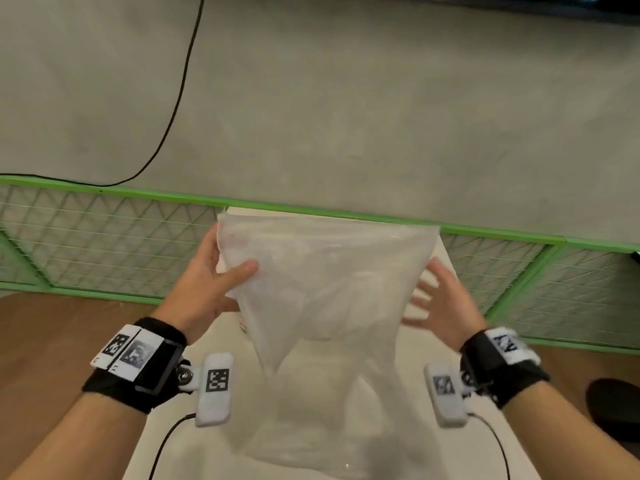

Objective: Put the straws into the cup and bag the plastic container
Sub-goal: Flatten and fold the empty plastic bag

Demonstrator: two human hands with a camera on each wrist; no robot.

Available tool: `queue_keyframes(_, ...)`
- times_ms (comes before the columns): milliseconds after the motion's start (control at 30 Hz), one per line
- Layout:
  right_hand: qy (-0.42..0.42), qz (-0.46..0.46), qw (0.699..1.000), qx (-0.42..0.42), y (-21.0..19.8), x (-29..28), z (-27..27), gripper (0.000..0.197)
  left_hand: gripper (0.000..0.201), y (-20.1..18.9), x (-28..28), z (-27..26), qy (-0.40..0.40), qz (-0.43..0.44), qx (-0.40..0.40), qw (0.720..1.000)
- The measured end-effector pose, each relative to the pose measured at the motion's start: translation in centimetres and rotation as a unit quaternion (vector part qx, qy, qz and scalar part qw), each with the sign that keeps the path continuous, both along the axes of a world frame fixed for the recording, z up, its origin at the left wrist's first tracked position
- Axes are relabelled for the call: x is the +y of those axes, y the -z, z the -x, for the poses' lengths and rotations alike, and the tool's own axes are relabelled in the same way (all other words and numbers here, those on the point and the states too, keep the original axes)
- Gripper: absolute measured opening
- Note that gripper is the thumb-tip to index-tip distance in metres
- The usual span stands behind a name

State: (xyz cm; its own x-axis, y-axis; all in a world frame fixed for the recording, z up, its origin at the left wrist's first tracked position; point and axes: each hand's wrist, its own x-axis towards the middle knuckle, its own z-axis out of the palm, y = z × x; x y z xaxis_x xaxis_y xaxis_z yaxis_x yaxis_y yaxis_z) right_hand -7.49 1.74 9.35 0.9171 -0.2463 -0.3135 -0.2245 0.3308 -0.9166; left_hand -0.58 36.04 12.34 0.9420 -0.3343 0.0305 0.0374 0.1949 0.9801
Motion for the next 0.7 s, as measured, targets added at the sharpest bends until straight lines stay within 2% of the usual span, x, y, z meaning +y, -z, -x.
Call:
queue_keyframes(67,-0.088,-0.031,0.995,0.029,2.4,1.9,0.8,0.051,0.103,0.9,0.4,0.2,0.037,-0.01,0.011,0.999)
queue_keyframes(100,-0.103,-0.034,0.994,0.033,3.0,2.6,0.9,0.052,0.114,1.4,0.6,0.2,0.037,-0.018,0.019,0.999)
queue_keyframes(167,-0.074,0.0,0.997,0.015,3.3,3.2,0.9,0.055,0.122,2.3,0.9,-0.1,0.005,-0.021,0.049,0.999)
queue_keyframes(200,-0.049,0.03,0.998,0.0,3.3,3.3,0.7,0.058,0.115,2.7,1.0,-0.4,-0.023,-0.015,0.061,0.998)
queue_keyframes(233,-0.023,0.061,0.998,-0.017,3.3,3.3,0.6,0.061,0.1,2.8,1.1,-0.6,-0.05,-0.007,0.068,0.996)
queue_keyframes(300,0.029,0.105,0.992,-0.061,2.9,3.2,0.3,0.062,0.061,2.8,1.2,-0.9,-0.081,-0.004,0.062,0.995)
queue_keyframes(367,0.067,0.123,0.984,-0.11,2.0,3.2,0.1,0.046,0.032,2.8,1.3,-1.2,-0.069,-0.023,0.052,0.996)
queue_keyframes(400,0.078,0.131,0.98,-0.132,1.5,3.3,0.0,0.033,0.026,2.8,1.4,-1.2,-0.053,-0.03,0.05,0.997)
queue_keyframes(433,0.085,0.13,0.977,-0.149,1.1,3.3,-0.1,0.025,0.028,2.6,1.5,-1.1,-0.033,-0.031,0.054,0.998)
queue_keyframes(533,0.068,0.08,0.98,-0.17,0.4,3.2,-0.2,0.02,0.08,2.2,1.8,-1.0,0.032,-0.04,0.07,0.996)
queue_keyframes(567,0.053,0.065,0.981,-0.175,0.3,3.2,-0.2,0.027,0.093,2.0,1.8,-1.0,0.044,-0.057,0.063,0.995)
queue_keyframes(600,0.038,0.059,0.982,-0.178,0.3,3.1,-0.2,0.047,0.099,1.9,1.7,-1.0,0.048,-0.074,0.045,0.995)
queue_keyframes(667,0.023,0.06,0.982,-0.177,0.3,2.8,-0.2,0.084,0.101,1.6,1.7,-1.3,0.044,-0.098,0.005,0.994)
queue_keyframes(700,0.018,0.069,0.982,-0.177,0.2,2.5,-0.1,0.095,0.101,1.3,1.8,-1.6,0.043,-0.113,-0.01,0.993)
